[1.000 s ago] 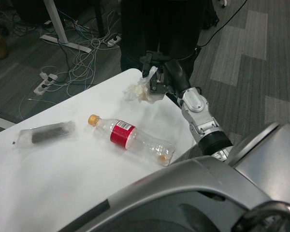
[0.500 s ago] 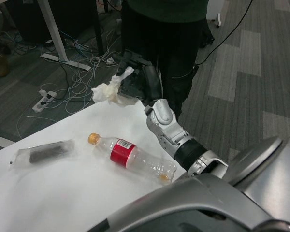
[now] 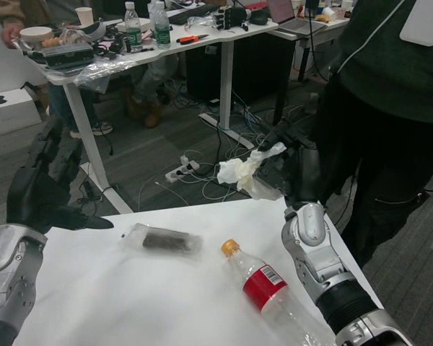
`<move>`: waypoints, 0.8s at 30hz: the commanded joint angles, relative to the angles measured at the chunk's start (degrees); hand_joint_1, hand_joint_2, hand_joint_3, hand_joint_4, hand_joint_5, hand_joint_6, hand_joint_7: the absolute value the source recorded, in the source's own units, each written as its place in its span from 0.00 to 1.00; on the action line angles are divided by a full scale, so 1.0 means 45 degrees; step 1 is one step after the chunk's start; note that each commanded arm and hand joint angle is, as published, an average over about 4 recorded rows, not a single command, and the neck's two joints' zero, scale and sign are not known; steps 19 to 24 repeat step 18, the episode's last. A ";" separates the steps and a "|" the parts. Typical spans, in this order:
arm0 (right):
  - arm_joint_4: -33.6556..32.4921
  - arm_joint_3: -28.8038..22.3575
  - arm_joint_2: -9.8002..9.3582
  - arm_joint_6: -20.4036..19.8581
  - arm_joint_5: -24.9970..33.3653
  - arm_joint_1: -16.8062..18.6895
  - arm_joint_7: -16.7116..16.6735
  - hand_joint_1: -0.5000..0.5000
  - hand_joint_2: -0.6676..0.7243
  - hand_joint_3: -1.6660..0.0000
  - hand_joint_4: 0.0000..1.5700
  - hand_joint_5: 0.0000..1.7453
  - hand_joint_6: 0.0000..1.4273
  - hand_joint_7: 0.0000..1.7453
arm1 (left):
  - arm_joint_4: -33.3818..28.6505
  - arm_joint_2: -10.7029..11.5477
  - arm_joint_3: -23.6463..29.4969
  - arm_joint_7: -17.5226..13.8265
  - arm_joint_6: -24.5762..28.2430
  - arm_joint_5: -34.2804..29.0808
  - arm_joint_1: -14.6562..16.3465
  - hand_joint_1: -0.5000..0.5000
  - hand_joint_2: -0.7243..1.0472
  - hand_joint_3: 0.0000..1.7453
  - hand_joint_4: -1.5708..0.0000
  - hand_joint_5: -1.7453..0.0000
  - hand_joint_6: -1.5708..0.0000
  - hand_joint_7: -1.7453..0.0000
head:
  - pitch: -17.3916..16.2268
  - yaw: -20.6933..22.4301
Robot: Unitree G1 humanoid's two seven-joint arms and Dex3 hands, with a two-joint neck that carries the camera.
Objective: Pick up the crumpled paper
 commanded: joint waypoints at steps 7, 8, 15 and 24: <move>0.0047 0.0504 -0.0138 -0.0370 0.0080 -0.0249 -0.0367 0.08 0.05 0.05 0.22 0.33 0.74 0.88 | -0.0153 -0.0078 -0.0560 0.0026 -0.0155 -0.0303 -0.0125 0.00 0.40 0.00 0.90 1.00 1.00 1.00 | 0.0022 0.0577; 0.0033 0.0534 -0.0138 -0.0428 0.0114 -0.0249 -0.0391 0.08 0.05 0.05 0.22 0.33 0.74 0.88 | -0.0158 -0.0083 -0.0624 0.0026 -0.0160 -0.0317 -0.0125 0.00 0.40 0.00 0.90 1.00 1.00 1.00 | 0.0027 0.0541; -0.0070 0.0626 -0.0148 -0.0570 0.0202 -0.0249 -0.0474 0.08 0.05 0.05 0.22 0.33 0.76 0.88 | -0.0158 -0.0097 -0.0751 0.0026 -0.0160 -0.0342 -0.0125 0.00 0.40 0.00 0.90 1.00 1.00 1.00 | 0.0029 0.0331; -0.0104 0.0675 -0.0184 -0.0580 0.0222 -0.0255 -0.0494 0.08 0.05 0.05 0.22 0.33 0.76 0.88 | -0.0158 -0.0102 -0.0792 0.0026 -0.0160 -0.0342 -0.0125 0.00 0.40 0.00 0.90 1.00 1.00 1.00 | 0.0032 0.0317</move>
